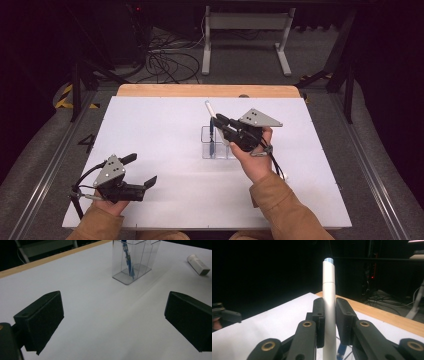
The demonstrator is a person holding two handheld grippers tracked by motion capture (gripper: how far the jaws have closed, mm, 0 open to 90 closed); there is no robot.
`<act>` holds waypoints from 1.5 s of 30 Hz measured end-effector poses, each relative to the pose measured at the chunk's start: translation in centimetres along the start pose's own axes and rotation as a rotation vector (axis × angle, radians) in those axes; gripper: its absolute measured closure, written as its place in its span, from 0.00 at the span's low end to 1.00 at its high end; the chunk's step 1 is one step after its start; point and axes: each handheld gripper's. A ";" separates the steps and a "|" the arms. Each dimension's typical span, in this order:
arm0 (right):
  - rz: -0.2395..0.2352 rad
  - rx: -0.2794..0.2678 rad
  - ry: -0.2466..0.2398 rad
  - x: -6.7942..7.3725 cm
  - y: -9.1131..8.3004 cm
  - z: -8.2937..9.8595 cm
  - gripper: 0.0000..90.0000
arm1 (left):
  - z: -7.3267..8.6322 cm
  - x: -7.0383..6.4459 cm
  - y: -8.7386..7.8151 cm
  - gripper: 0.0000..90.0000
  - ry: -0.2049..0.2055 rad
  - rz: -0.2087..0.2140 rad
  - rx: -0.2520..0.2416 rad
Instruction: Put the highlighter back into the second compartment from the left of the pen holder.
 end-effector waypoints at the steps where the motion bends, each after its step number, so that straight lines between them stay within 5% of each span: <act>1: 0.004 0.000 0.000 0.0 0.1 0.0 0.88 | 0.0 0.0 0.0 0.03 0.000 0.000 0.000; 26: 0.092 0.002 -0.037 -1.6 2.7 1.2 0.88 | 0.0 0.0 0.1 0.03 0.001 0.002 -0.001; 45: 0.148 0.034 -0.011 -1.7 2.9 1.8 0.83 | 0.0 -0.1 0.1 0.03 0.004 0.004 0.000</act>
Point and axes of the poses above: each handheld gripper's, and its own axes: y roughly forward along the jaws, z roughly out of its underside, x roughly to its left, and after that the axes turned 10 degrees about y, right-handed
